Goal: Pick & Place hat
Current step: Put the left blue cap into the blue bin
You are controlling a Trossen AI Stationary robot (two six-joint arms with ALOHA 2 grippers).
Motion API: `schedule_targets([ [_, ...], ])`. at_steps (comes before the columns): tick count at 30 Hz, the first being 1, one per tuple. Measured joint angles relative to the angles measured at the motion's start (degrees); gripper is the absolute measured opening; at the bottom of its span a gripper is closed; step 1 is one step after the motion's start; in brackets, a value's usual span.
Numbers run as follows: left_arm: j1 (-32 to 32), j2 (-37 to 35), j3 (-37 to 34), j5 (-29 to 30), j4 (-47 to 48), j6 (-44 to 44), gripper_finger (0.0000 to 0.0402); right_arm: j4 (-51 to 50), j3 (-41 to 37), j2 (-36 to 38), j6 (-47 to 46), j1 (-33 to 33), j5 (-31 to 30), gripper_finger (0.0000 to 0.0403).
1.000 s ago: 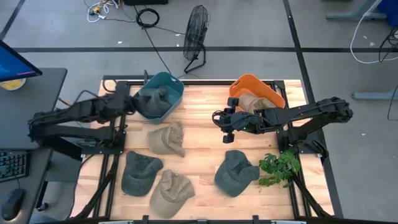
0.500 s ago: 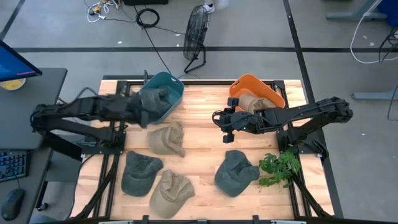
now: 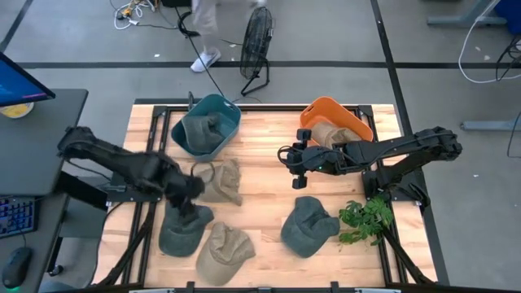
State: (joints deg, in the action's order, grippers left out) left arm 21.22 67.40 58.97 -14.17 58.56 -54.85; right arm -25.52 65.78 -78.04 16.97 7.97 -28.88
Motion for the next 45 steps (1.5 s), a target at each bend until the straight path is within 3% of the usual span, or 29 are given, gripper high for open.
schedule_targets([
  [6,7.4,5.8,0.0,-0.1,0.0,-4.2,0.0177,-0.3,0.0,0.0,0.0,0.0,0.0,0.013],
  [12,11.0,11.3,-1.6,-0.1,-0.1,-7.5,0.0177,-0.3,0.0,0.0,-3.1,0.0,0.0,0.013],
  [16,12.0,13.5,-4.7,-0.1,-1.4,-7.5,0.0177,-0.3,0.0,0.0,-4.2,0.0,0.0,0.013],
  [22,11.9,14.0,-10.9,-0.1,-11.9,-7.2,0.0177,-0.5,0.0,0.0,-4.5,0.0,0.0,0.013],
  [28,11.8,13.9,-15.9,0.6,-13.3,-6.9,0.0174,-0.6,0.0,0.0,-6.9,0.0,0.9,0.013],
  [31,11.9,13.9,-16.5,0.5,-13.9,-4.9,0.0146,-0.7,0.0,0.0,-8.7,0.0,3.2,0.013],
  [37,11.3,13.9,-16.1,-1.3,-17.0,-3.9,0.0017,-0.7,0.0,0.0,-11.3,0.0,7.2,0.013],
  [41,10.9,14.0,-12.3,-0.8,-15.5,-3.4,0.0008,-0.7,0.0,0.0,-12.0,0.0,7.4,0.013],
  [45,10.8,14.0,-4.3,2.0,-6.8,-0.6,0.0006,-0.7,0.0,0.0,-12.0,0.0,7.4,0.013],
])
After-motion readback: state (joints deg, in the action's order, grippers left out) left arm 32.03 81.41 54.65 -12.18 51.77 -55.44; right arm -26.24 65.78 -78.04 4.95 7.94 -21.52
